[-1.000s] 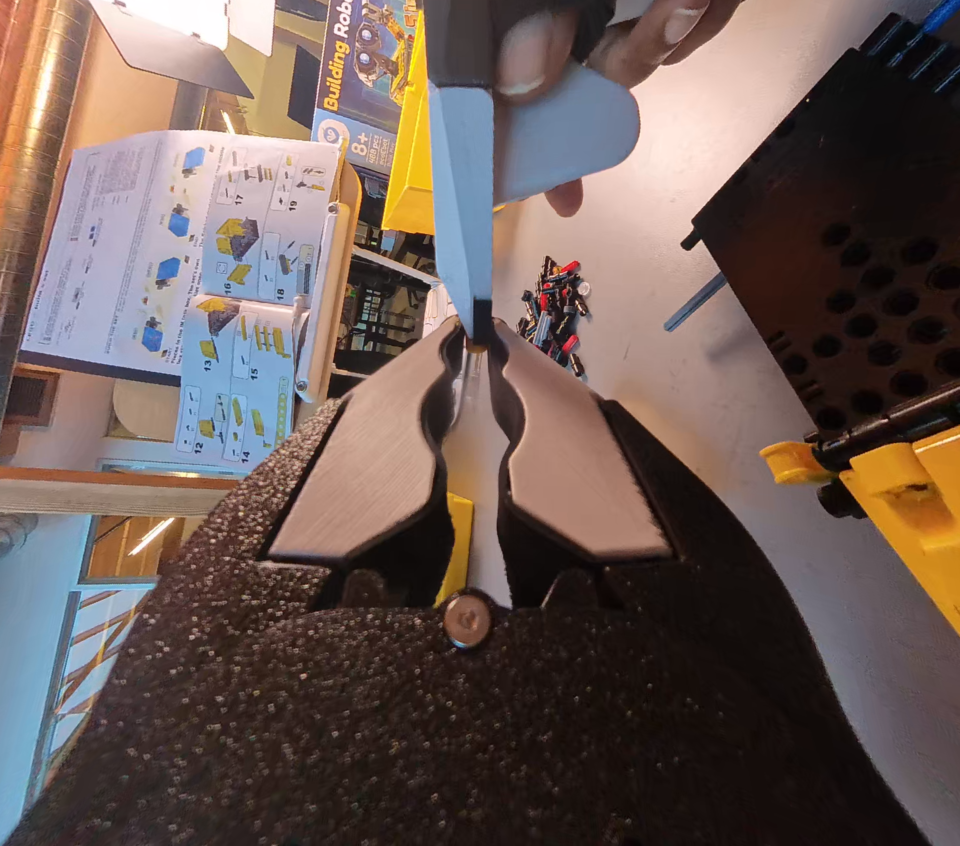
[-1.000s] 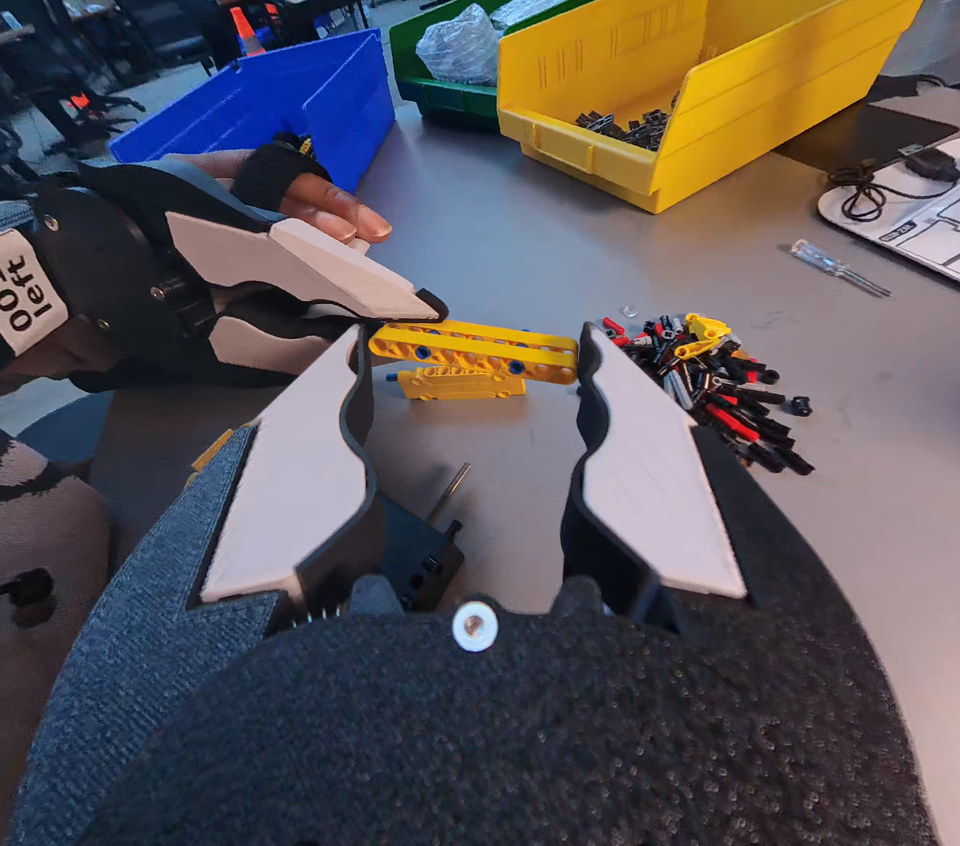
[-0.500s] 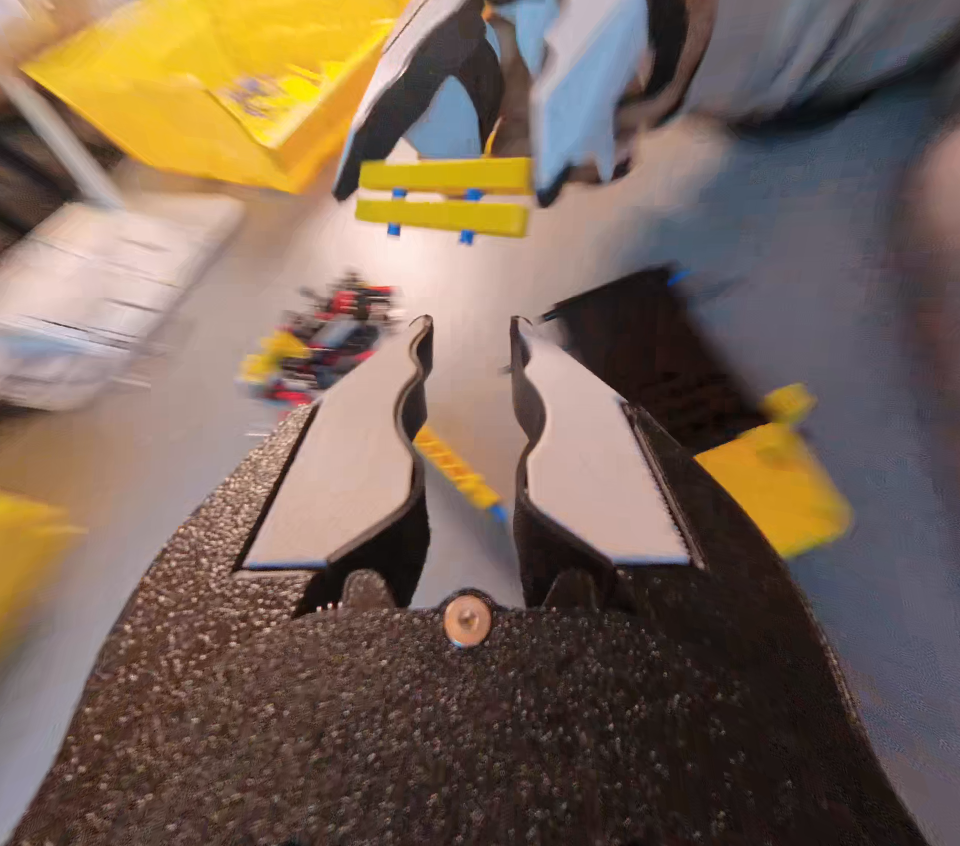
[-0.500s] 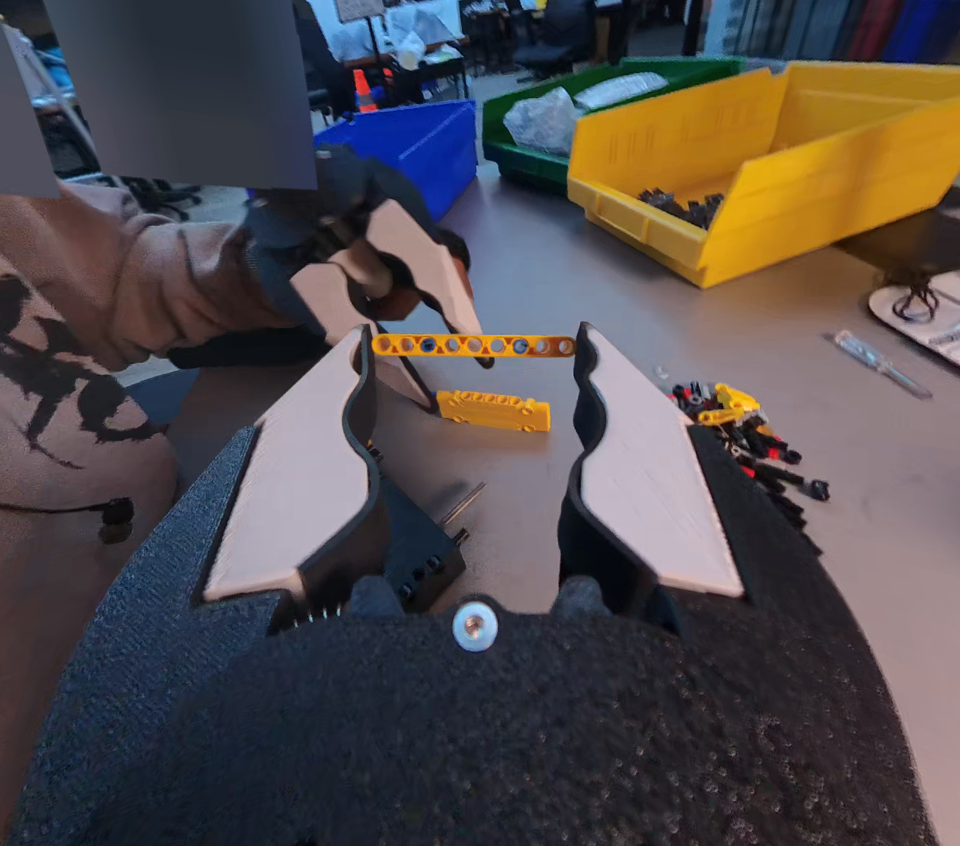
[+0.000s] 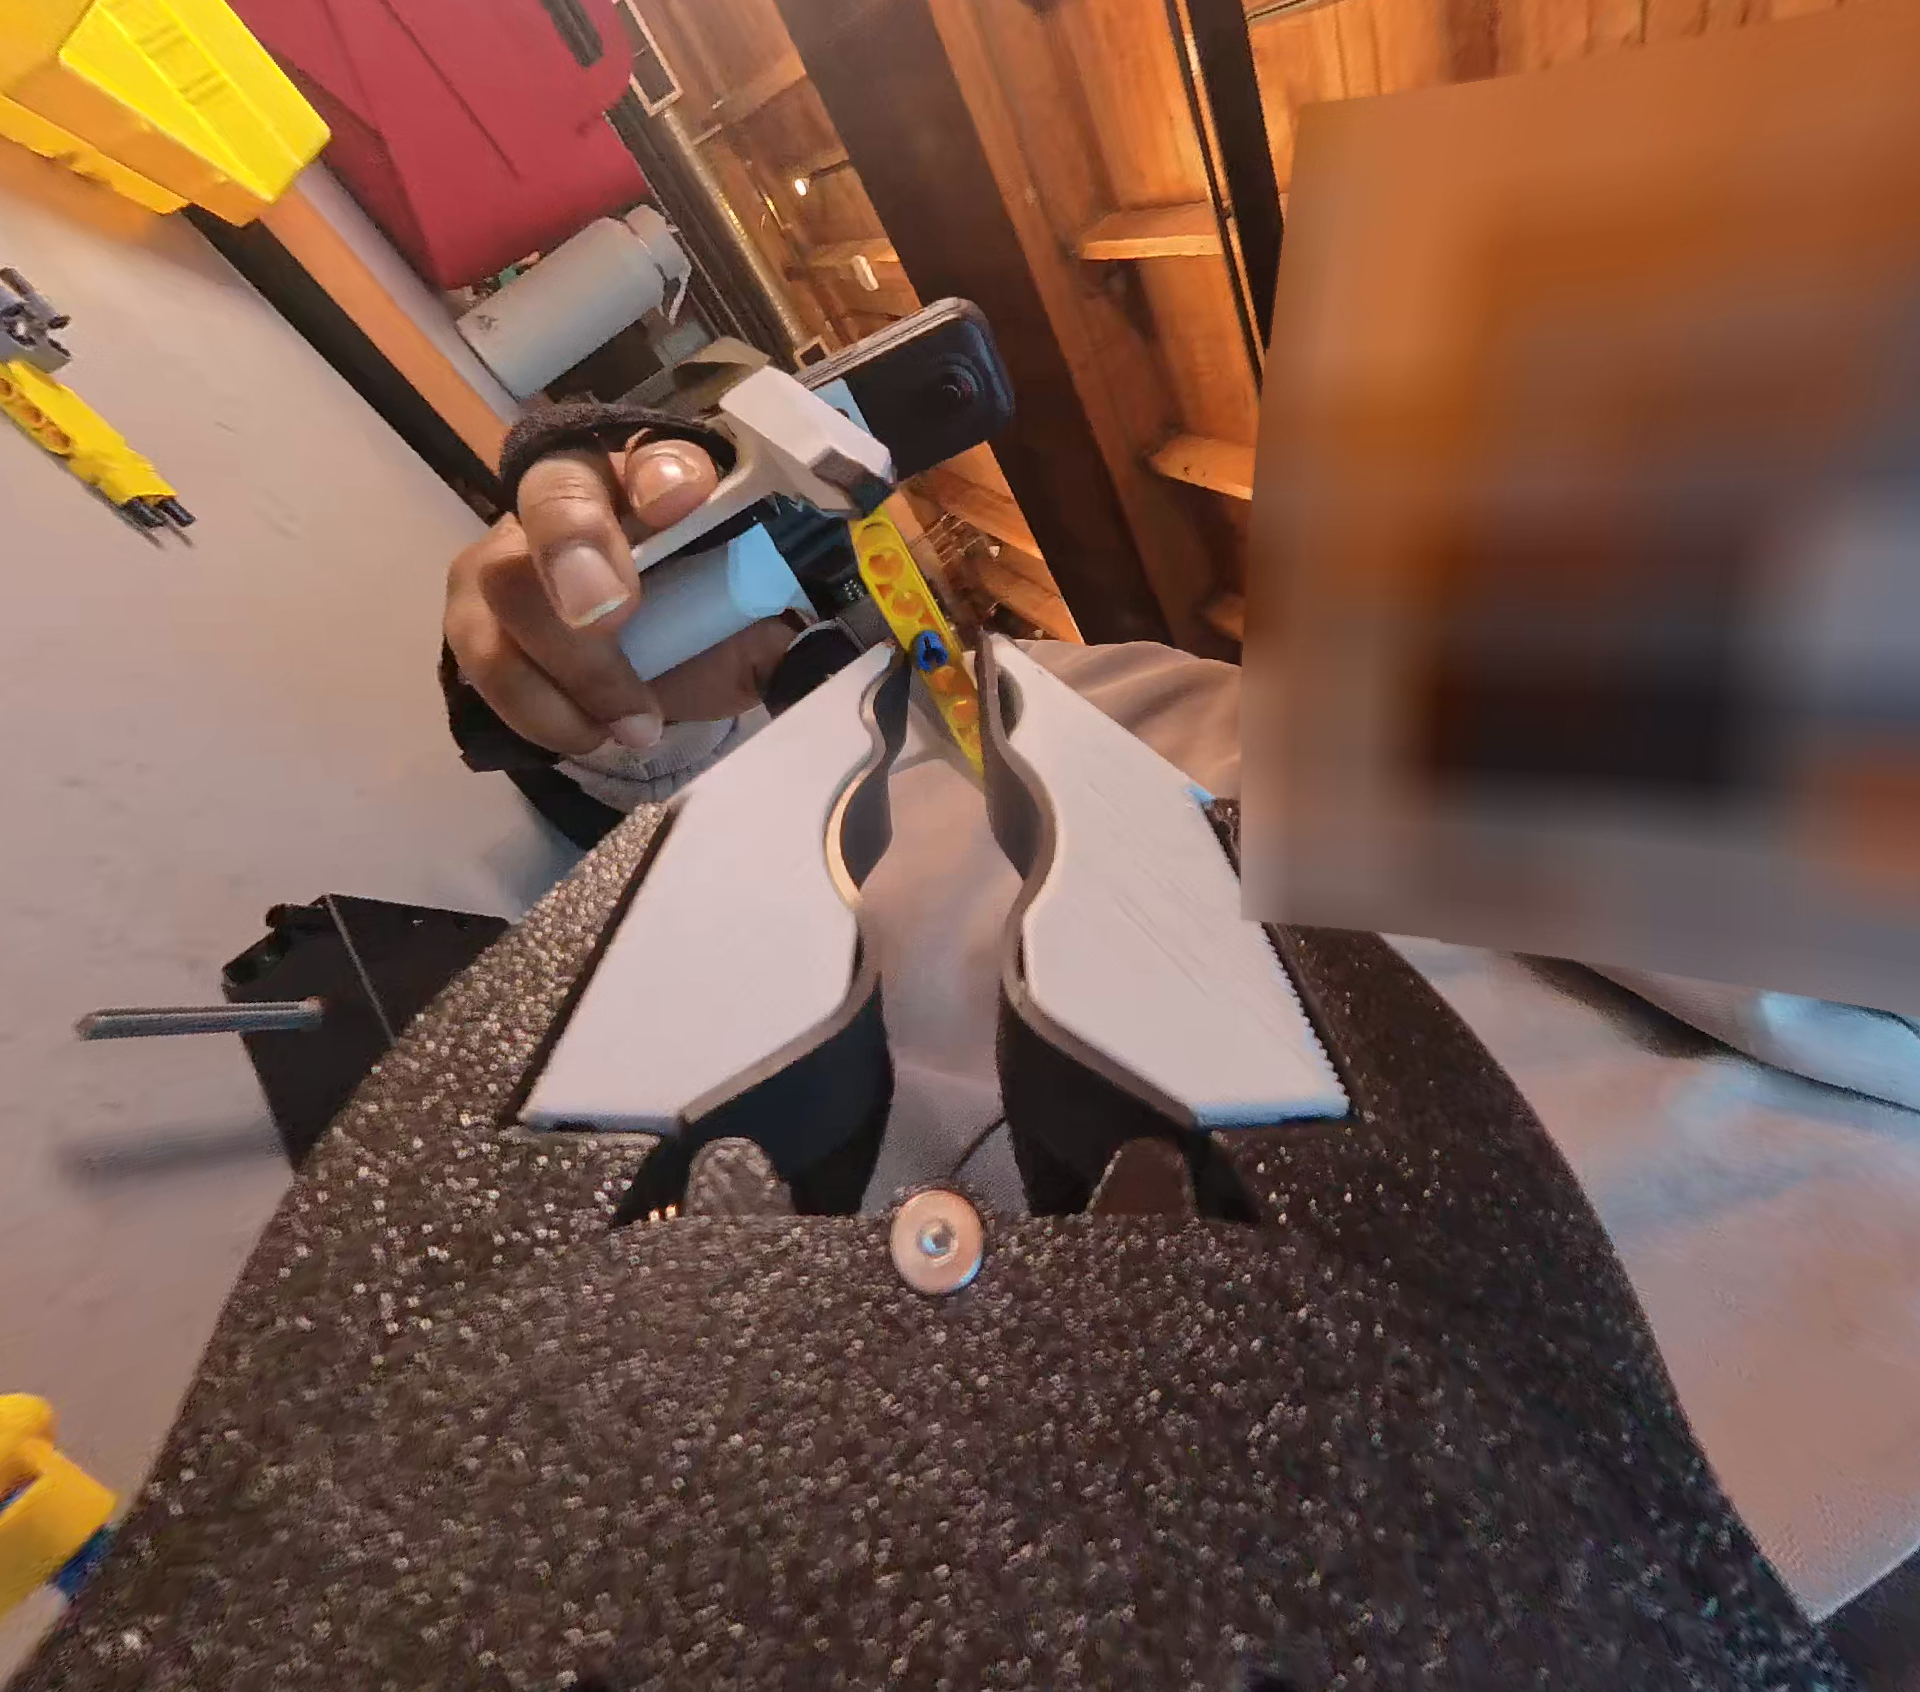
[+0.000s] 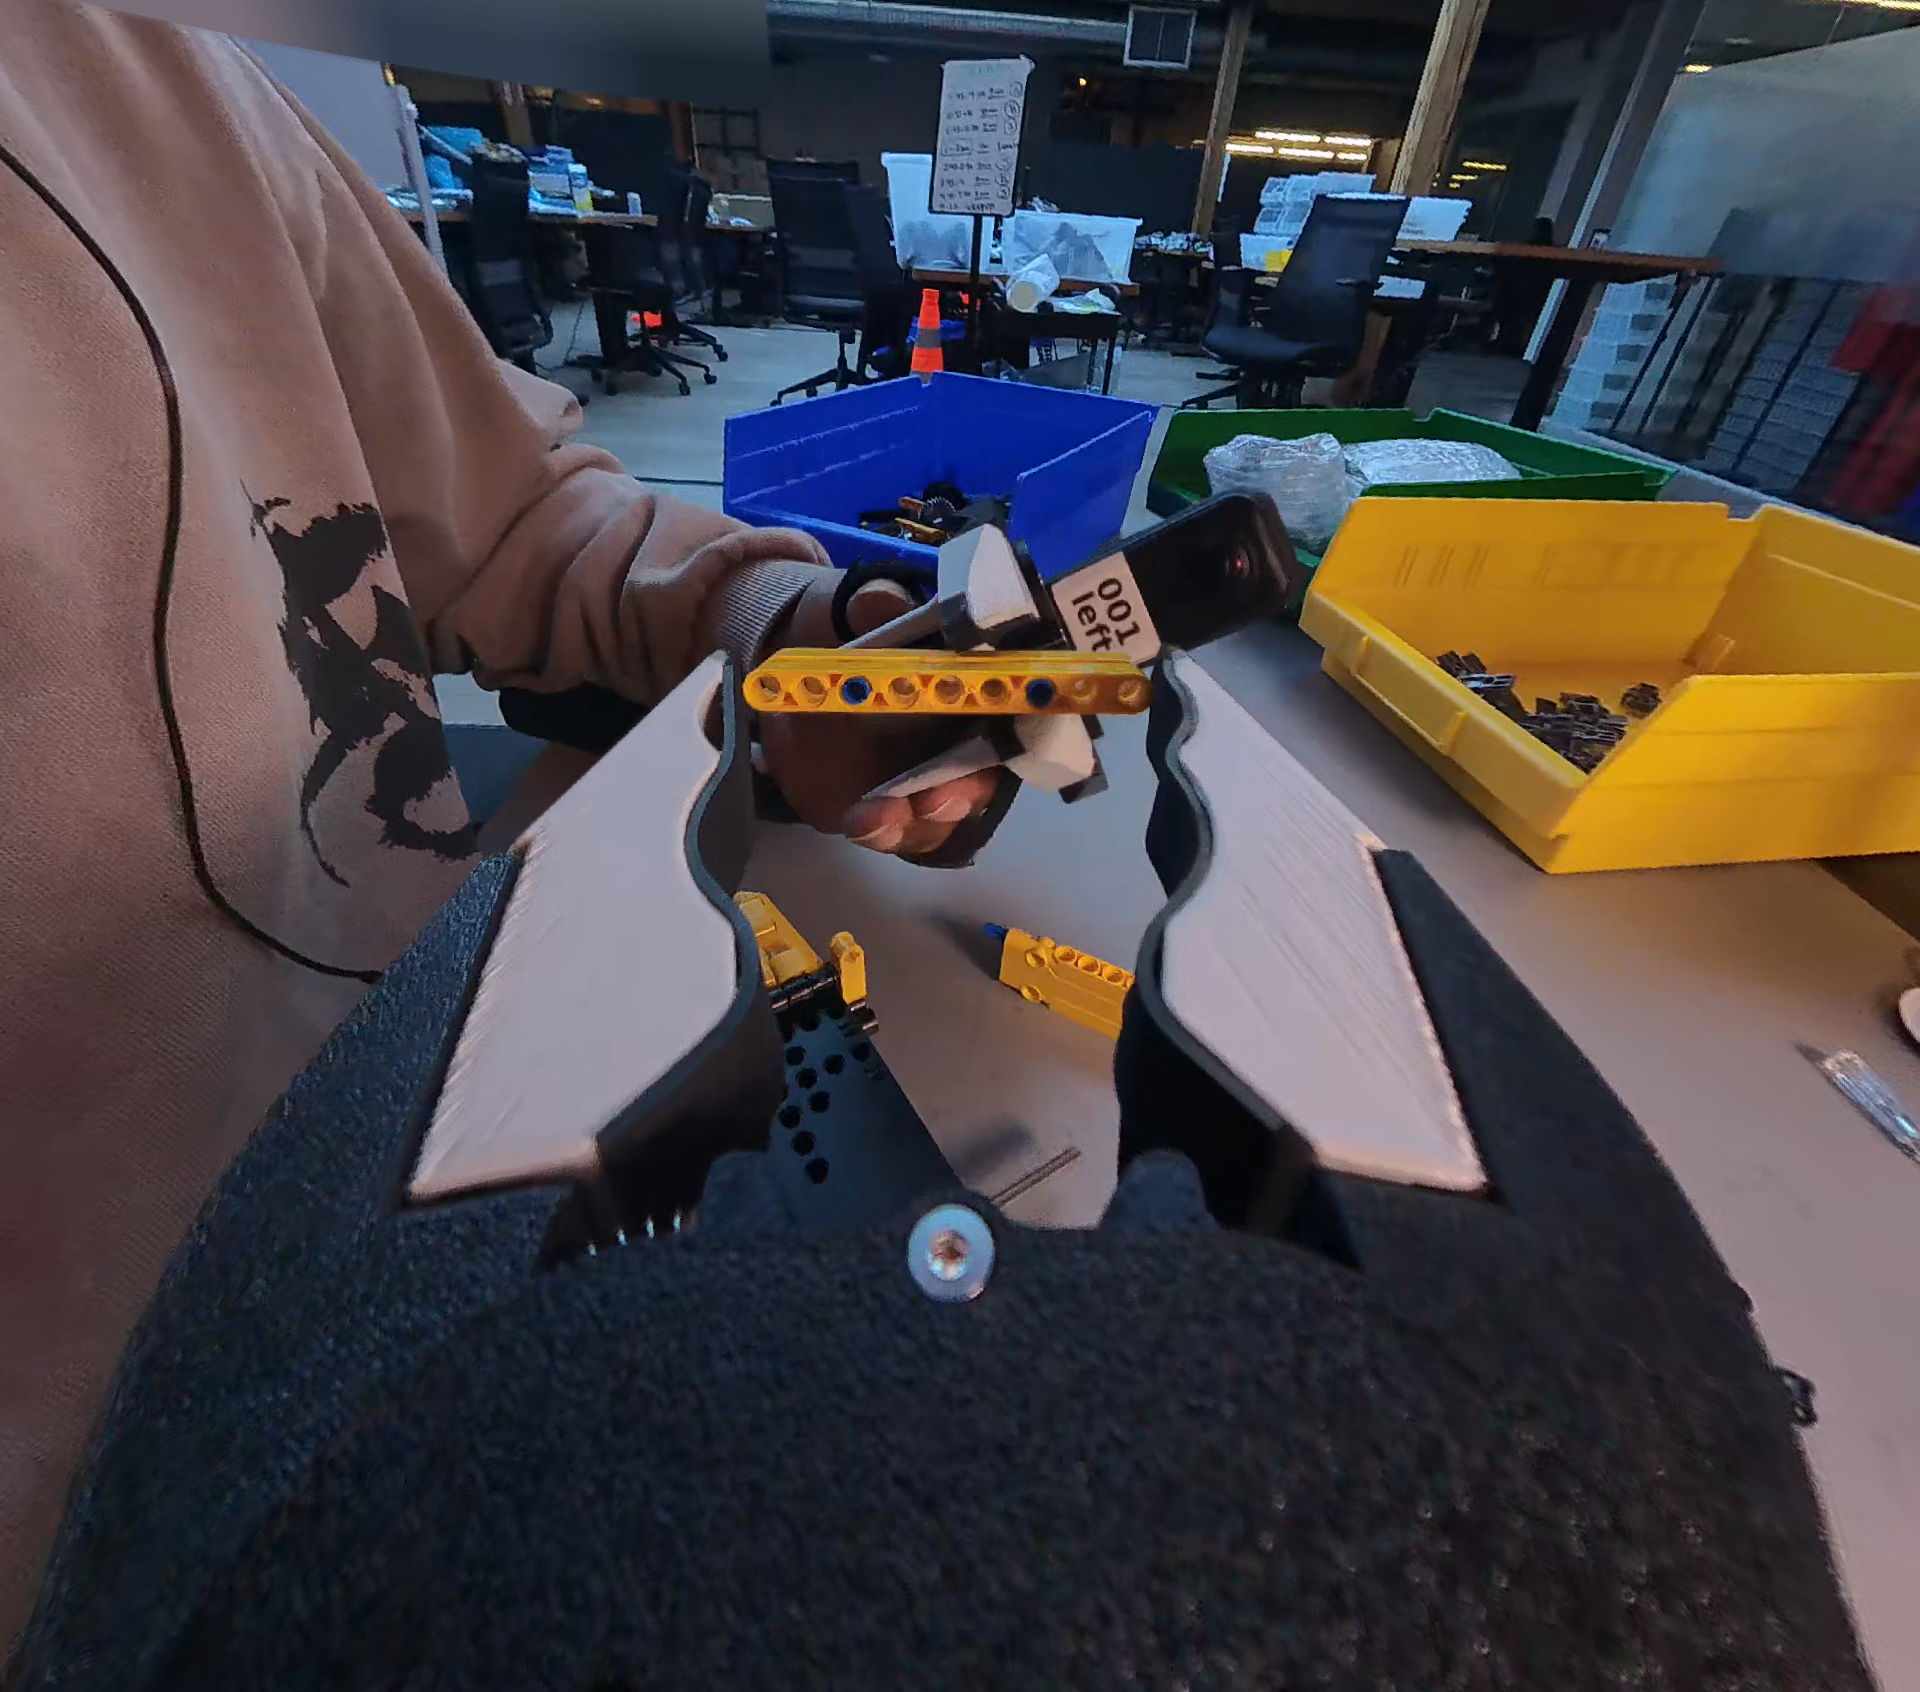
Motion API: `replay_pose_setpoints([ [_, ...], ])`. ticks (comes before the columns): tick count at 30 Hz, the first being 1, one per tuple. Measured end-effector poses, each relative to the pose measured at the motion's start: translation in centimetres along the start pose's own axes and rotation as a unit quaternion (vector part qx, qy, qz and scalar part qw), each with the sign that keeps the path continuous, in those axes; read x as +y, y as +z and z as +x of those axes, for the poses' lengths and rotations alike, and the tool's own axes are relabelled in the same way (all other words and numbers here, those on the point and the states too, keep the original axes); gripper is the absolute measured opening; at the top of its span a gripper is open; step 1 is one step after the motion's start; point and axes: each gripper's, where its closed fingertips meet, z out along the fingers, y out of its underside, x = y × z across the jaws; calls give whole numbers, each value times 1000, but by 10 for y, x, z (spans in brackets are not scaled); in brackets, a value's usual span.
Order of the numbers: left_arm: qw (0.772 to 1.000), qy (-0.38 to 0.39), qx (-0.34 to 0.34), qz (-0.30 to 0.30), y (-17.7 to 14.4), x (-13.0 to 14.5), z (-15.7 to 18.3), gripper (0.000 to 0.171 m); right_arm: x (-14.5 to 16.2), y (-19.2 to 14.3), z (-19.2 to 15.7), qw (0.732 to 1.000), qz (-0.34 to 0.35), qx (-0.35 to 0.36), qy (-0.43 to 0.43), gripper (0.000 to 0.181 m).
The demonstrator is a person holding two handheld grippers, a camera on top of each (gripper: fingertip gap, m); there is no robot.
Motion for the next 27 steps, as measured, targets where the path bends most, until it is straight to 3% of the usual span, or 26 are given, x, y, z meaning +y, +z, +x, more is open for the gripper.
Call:
replay_pose_setpoints([
  [6, 1000, 23, -13, 13, -3, -9, 2, 9, 1, -3, 4, 1000, -9, 10, -13, 70],
  [7, 999, 23, -16, 39, -10, -21, 5, 8, 6, -5, 3, 999, -24, 6, -29, 35],
  [8, 997, 47, -47, 32, -16, -22, 0, 7, 10, -6, 2, 998, -33, 9, -46, 20],
  [9, 994, 70, -87, 5, -18, -16, -8, 6, 15, -5, 8, 997, -48, 31, -57, 35],
  [10, 990, 87, -111, -10, -18, -12, -13, 6, 19, -2, 14, 994, -65, 53, -62, 70],
  [11, 988, 94, -119, -7, -19, -12, -13, 6, 24, 0, 14, 993, -84, 51, -59, 85],
  [15, 975, 118, -181, -56, -21, -2, -29, 6, 38, 3, 17, 979, -147, 52, -132, 86],
  [19, 947, 136, -274, -102, -30, 8, -59, 6, 62, 2, 30, 921, -269, 88, -266, 90],
  [24, 920, 150, -344, -115, -37, 3, -81, 6, 103, 0, 51, 860, -387, 131, -306, 85],
  [27, 911, 150, -368, -111, -42, -2, -90, 6, 112, 0, 62, 842, -411, 150, -315, 85],
])
